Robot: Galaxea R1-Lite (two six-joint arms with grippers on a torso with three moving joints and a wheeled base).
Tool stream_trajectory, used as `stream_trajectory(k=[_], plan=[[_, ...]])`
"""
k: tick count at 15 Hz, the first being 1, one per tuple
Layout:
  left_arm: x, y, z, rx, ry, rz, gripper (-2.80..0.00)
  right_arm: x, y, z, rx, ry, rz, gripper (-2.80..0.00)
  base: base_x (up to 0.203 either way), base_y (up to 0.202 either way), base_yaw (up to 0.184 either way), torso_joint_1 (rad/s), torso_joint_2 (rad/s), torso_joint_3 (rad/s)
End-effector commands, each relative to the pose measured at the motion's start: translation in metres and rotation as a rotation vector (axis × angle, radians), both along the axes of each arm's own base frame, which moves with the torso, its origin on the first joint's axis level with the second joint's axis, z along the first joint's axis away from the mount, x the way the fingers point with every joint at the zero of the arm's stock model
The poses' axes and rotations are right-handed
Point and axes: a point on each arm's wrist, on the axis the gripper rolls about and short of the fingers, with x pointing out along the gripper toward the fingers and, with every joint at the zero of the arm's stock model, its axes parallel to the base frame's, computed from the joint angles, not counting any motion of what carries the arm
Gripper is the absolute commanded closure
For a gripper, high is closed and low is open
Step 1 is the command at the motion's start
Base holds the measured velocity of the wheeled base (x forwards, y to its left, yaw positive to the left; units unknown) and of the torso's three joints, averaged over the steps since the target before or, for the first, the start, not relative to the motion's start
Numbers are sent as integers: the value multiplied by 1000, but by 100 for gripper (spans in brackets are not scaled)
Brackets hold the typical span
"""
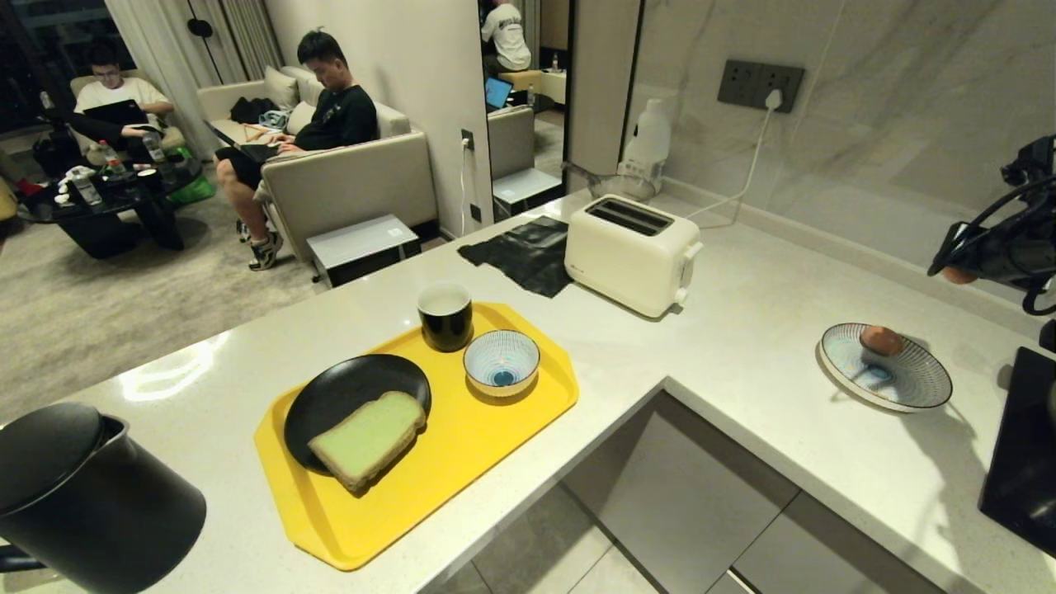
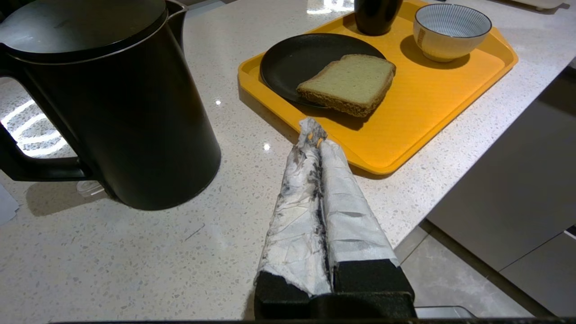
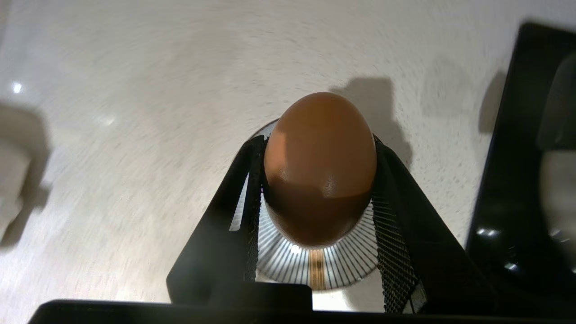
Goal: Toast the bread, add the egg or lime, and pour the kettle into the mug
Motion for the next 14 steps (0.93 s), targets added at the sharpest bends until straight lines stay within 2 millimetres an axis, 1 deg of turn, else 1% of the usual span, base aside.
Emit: stream_trajectory(k=[1,3,4,6,9,10,13,14], plan=[[0,0,0,0,-3,0,0,-28,23,46,-101,-65,106,0,0,0,0,0,0,0],[0,0,0,0,-4,0,0,-42,33,70,-132,-132,251,0,0,0,0,0,0,0],[0,0,0,0,-3,0,0,-49,37,78,-174,-146,316,0,0,0,0,0,0,0],[0,0,0,0,-3,0,0,-59,41,82,-259,-119,373,0,0,0,0,0,0,0],[0,0,0,0,-4,0,0,-86,52,77,-268,-73,398,0,0,0,0,0,0,0],[0,0,0,0,-3,0,0,-92,65,73,-259,-56,430,0,0,0,0,0,0,0],[0,0,0,0,-3,0,0,-119,99,71,-254,5,491,0,0,0,0,0,0,0],[0,0,0,0,-3,0,0,-124,103,74,-266,7,492,0,0,0,0,0,0,0]])
